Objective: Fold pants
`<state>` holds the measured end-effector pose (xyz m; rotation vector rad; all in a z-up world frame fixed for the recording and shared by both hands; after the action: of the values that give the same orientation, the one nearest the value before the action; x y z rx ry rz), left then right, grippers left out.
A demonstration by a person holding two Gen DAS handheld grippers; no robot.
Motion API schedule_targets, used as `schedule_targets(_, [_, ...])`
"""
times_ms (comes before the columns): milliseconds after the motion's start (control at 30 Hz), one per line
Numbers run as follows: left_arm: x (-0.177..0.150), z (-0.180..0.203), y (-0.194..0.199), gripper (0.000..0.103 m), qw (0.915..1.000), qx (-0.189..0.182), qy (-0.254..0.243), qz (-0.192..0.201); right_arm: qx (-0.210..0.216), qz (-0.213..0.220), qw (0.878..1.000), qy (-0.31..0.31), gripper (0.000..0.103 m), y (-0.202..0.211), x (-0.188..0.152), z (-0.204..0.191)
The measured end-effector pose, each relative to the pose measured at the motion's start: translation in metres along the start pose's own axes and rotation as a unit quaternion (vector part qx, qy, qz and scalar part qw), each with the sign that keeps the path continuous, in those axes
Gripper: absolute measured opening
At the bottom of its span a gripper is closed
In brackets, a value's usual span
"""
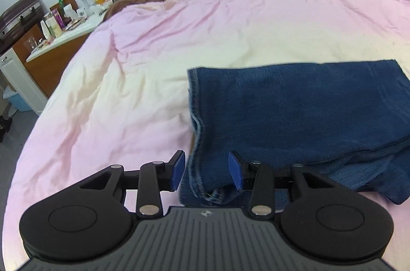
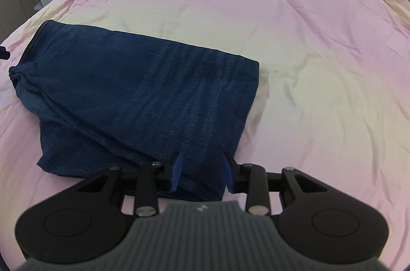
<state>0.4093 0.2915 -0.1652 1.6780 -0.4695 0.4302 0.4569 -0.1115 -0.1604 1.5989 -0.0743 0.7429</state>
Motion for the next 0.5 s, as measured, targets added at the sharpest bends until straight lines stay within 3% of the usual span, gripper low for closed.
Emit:
schedule_targets(67, [-0.007, 0.004, -0.015, 0.037, 0.9996, 0.015, 0.0, -0.024, -0.005, -0.005, 1.0, 0.005, 0.027, -0.007, -0.006, -0.006])
schedule_targets(167, [-0.022, 0.003, -0.033, 0.037, 0.999, 0.017, -0.002, -0.042, -0.017, -0.025, 0.999, 0.016, 0.028, -0.025, -0.019, -0.011])
schedule_targets(333, [-0.036, 0.006, -0.027, 0.039, 0.9972, 0.032, -0.06, -0.031, -0.027, -0.035, 0.998, 0.043, 0.028, -0.047, -0.032, -0.016])
schedule_targets(500, [-0.041, -0.002, -0.008, 0.042, 0.9956, 0.051, -0.075, -0.024, -0.019, -0.036, 0.999, 0.031, 0.029, -0.048, -0.032, -0.013])
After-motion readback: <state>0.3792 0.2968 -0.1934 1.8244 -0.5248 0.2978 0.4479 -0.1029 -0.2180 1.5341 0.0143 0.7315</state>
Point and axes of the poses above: each gripper's, at about its wrist camera, not at the fingertips, and y roughly against the way its jaws point, z to its right, x to its top, the point moved 2 cm from there along -y, roughly the way its jaws point, and after that the axes turned 4 degrees about -z, right-handed, at the moved point
